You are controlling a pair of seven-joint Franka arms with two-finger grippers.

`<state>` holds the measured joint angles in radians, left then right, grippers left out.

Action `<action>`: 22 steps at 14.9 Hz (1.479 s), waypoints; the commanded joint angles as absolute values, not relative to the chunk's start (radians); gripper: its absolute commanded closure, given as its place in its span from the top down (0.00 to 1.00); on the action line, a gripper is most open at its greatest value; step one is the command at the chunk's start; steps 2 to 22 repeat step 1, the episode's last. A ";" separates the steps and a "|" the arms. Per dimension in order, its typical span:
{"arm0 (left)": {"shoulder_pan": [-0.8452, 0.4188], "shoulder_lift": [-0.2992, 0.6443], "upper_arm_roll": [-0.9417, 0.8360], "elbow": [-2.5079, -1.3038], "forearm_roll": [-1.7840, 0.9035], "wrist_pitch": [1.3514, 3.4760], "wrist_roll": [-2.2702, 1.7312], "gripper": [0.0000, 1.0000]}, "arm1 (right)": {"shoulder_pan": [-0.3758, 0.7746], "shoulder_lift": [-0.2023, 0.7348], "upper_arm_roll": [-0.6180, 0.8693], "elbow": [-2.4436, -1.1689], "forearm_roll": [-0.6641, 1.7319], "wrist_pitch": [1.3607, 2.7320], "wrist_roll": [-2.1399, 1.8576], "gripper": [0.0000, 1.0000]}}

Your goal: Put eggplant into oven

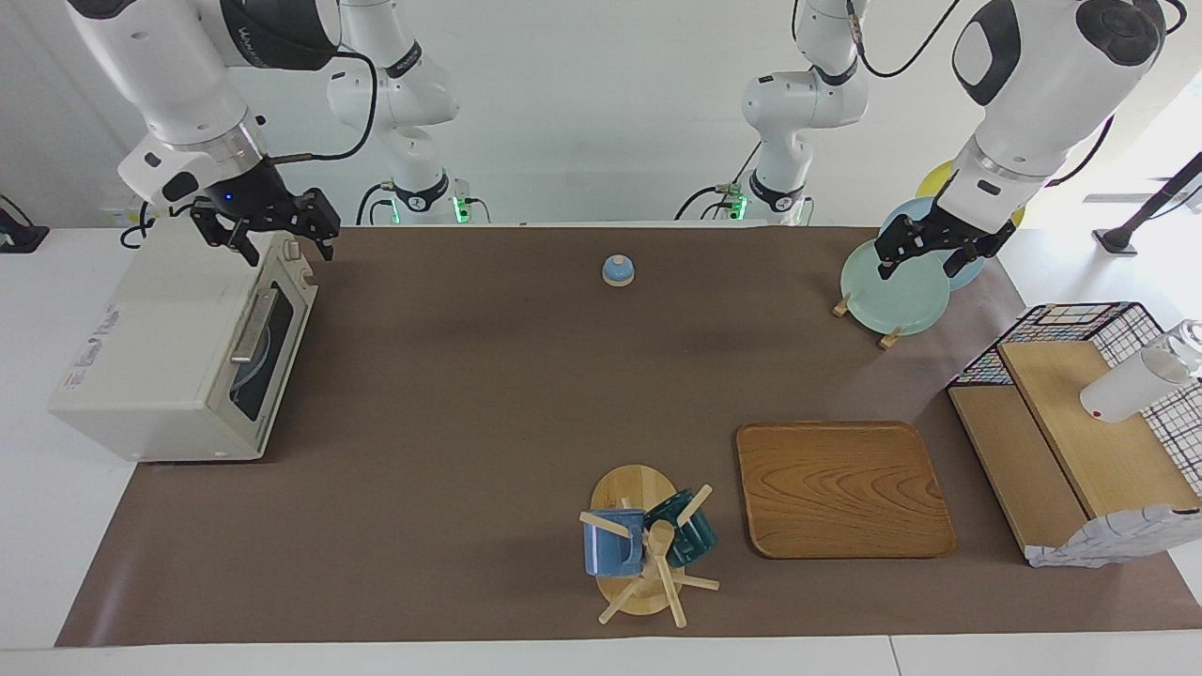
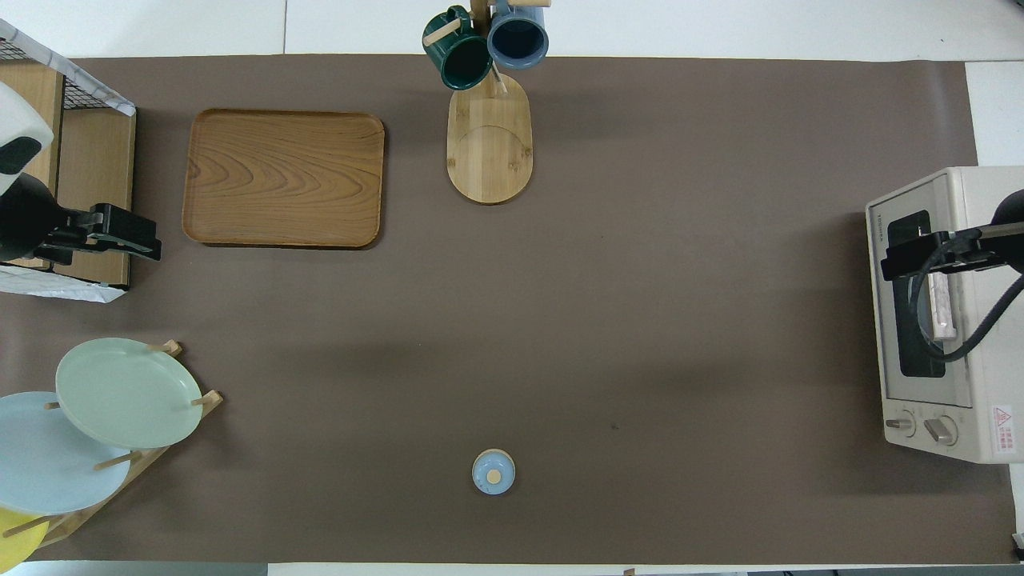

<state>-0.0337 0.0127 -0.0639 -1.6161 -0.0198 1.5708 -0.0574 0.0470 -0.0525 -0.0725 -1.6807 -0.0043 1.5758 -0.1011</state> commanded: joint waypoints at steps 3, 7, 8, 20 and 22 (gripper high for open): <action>-0.034 -0.002 -0.060 -1.628 -0.002 1.571 -0.046 1.00 | 0.044 -0.074 -0.071 -1.706 0.009 1.583 -0.098 1.00; -0.034 -0.002 -0.060 -1.628 -0.002 1.571 -0.046 1.00 | 0.044 -0.074 -0.071 -1.706 0.009 1.583 -0.098 1.00; -0.034 -0.002 -0.060 -1.628 -0.002 1.571 -0.046 1.00 | 0.044 -0.074 -0.071 -1.706 0.009 1.583 -0.098 1.00; -0.034 -0.002 -0.060 -1.628 -0.002 1.571 -0.046 1.00 | 0.044 -0.074 -0.071 -1.706 0.009 1.583 -0.098 1.00; -0.034 -0.002 -0.060 -1.628 -0.002 1.571 -0.046 1.00 | 0.044 -0.074 -0.071 -1.706 0.009 1.583 -0.098 1.00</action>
